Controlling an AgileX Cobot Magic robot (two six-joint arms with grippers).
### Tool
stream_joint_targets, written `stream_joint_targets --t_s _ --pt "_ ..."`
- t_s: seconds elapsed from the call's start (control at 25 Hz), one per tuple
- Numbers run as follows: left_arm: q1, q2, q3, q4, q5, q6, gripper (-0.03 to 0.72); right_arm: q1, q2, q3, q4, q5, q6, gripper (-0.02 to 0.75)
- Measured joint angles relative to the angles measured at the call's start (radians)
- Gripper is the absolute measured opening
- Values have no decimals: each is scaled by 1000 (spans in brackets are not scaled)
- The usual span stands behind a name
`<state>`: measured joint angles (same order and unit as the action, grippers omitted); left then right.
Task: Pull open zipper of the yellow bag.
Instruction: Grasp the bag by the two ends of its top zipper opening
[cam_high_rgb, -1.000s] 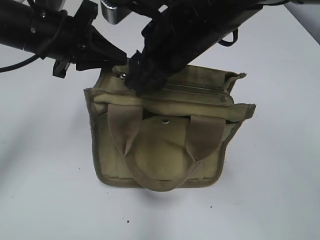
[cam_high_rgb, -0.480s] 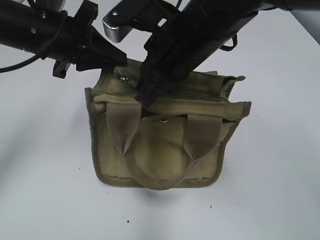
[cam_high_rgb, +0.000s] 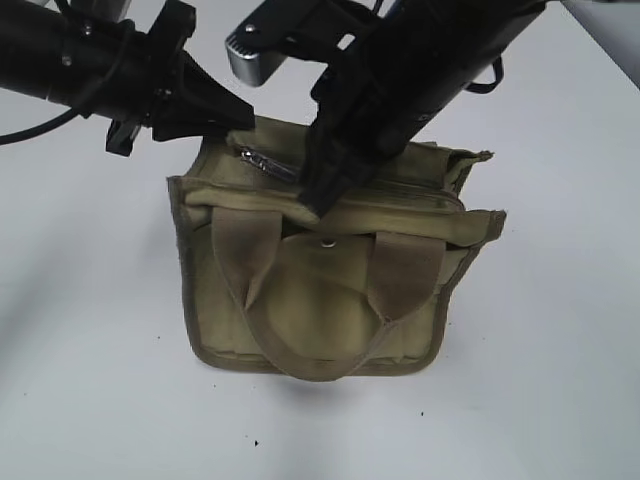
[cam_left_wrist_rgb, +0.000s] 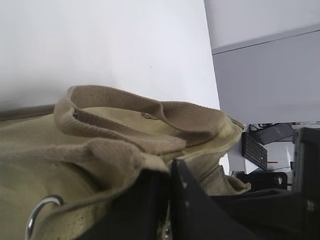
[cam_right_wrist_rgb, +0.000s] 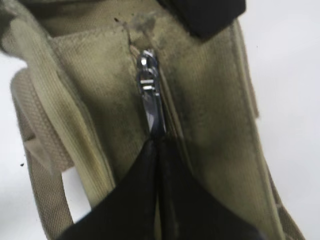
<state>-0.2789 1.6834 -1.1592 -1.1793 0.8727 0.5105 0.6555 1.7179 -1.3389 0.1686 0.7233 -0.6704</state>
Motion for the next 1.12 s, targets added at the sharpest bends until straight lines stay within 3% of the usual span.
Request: stream_joint_targets --t_s 0.24,0.44,0.52,0.8,1.12 --pt "0 0 0 -5 0 1 28 35 -39 0 36 -33 -48 23" --pt "0 0 0 -5 1 1 28 72 -18 0 9 -100 -64 235" --pt "0 0 -1 -5 1 1 28 73 -14 0 -12 -128 -58 268" --pt "0 0 -1 -5 5 1 28 73 -3 0 -118 -151 -33 285" --pt "0 0 -1 -5 6 1 25 75 25 0 -126 -151 -28 280"
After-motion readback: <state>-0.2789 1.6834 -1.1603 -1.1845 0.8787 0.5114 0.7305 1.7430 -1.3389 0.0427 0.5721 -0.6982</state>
